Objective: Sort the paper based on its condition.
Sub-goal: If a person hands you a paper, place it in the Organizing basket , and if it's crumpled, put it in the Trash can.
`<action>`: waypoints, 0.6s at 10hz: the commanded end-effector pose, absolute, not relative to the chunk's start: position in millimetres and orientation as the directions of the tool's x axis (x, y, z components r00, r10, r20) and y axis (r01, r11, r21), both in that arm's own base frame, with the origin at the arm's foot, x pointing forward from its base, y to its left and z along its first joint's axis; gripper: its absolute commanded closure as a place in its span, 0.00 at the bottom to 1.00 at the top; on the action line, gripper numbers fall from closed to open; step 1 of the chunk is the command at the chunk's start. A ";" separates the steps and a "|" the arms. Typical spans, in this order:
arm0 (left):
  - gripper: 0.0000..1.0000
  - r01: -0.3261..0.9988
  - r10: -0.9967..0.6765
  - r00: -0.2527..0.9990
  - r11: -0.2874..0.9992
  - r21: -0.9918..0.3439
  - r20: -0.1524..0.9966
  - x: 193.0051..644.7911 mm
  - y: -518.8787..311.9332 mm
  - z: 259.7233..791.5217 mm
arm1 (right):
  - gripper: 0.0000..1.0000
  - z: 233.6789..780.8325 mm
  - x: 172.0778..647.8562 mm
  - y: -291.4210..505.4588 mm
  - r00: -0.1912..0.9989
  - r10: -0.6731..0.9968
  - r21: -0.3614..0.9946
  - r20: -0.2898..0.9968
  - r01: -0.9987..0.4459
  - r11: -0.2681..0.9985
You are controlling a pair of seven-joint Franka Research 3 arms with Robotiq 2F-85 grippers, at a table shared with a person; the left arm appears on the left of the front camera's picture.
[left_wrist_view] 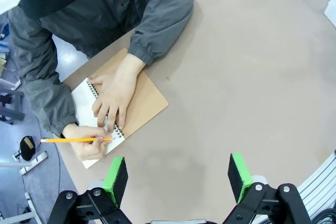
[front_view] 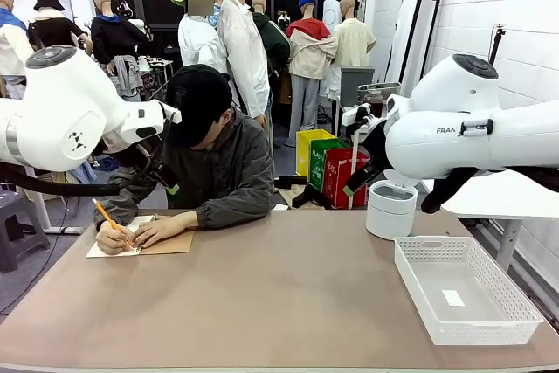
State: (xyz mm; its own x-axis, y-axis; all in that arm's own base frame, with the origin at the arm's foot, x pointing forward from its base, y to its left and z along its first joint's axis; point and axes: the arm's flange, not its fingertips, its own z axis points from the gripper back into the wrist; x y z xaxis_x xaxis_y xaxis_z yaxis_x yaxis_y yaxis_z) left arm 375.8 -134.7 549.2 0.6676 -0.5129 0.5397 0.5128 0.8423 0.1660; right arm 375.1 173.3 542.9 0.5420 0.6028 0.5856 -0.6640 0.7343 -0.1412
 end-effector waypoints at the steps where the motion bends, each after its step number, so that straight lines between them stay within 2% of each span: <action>1: 0.00 0.481 -0.469 0.683 0.866 0.137 0.560 375.7 -130.4 554.9 | 0.00 551.9 372.9 168.4 0.517 0.601 -0.123 0.609 -0.687 0.716; 6: 0.00 0.465 -0.428 0.670 0.879 0.107 0.607 367.6 -119.4 563.3 | 0.00 564.1 370.9 160.3 0.496 0.573 -0.077 0.652 -0.708 0.701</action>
State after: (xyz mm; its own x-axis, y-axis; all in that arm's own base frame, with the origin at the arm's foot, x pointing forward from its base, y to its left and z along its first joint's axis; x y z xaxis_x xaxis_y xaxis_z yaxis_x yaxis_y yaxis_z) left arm 371.3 -122.8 566.3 0.6698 -0.4525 0.5887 0.4805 0.8686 0.1210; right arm 368.6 163.8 563.1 0.5164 0.5674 0.6413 -0.6740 0.7313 -0.1043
